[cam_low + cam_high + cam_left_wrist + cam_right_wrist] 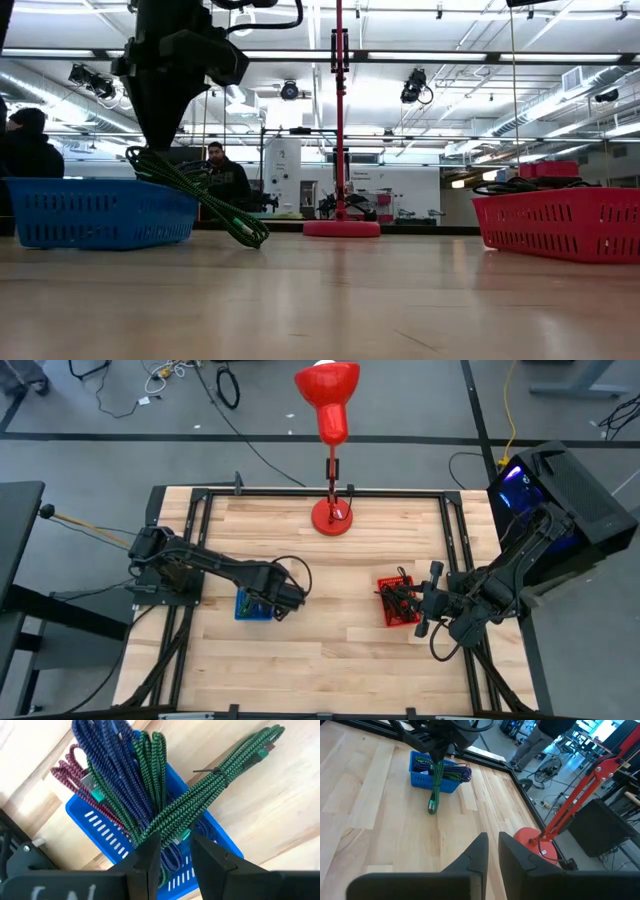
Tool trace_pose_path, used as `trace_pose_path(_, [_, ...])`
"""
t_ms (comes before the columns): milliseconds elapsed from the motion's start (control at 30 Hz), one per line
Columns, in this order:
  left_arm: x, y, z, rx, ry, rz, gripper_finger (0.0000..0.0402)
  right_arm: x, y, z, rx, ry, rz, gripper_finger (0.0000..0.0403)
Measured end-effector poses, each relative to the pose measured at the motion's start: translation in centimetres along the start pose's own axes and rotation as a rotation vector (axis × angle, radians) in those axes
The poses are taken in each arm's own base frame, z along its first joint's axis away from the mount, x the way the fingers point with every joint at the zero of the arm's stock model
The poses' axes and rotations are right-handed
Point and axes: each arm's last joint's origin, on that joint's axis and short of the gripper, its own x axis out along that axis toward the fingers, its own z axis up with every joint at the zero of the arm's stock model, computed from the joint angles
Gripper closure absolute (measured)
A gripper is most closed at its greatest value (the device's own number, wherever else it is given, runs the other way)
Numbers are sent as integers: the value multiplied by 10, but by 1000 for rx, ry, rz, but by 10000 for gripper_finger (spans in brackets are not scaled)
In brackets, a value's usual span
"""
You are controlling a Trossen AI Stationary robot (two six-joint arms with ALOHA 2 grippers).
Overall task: Pick & Place USB Port
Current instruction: Put the green and black charger cable into the blue bin
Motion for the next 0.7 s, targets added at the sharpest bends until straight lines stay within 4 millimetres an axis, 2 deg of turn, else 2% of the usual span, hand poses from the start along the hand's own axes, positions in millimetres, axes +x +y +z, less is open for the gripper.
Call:
trace_pose_path(233, [1,0,9,86,-34,-26,294,0,0,0,1,-1,0,356])
trace_pose_path(533, [3,1,8,282,-6,-16,294,0,0,0,2,0,1,356])
trace_pose_path(700, [4,4,6,317,25,26,294,0,0,0,18,0,1,356])
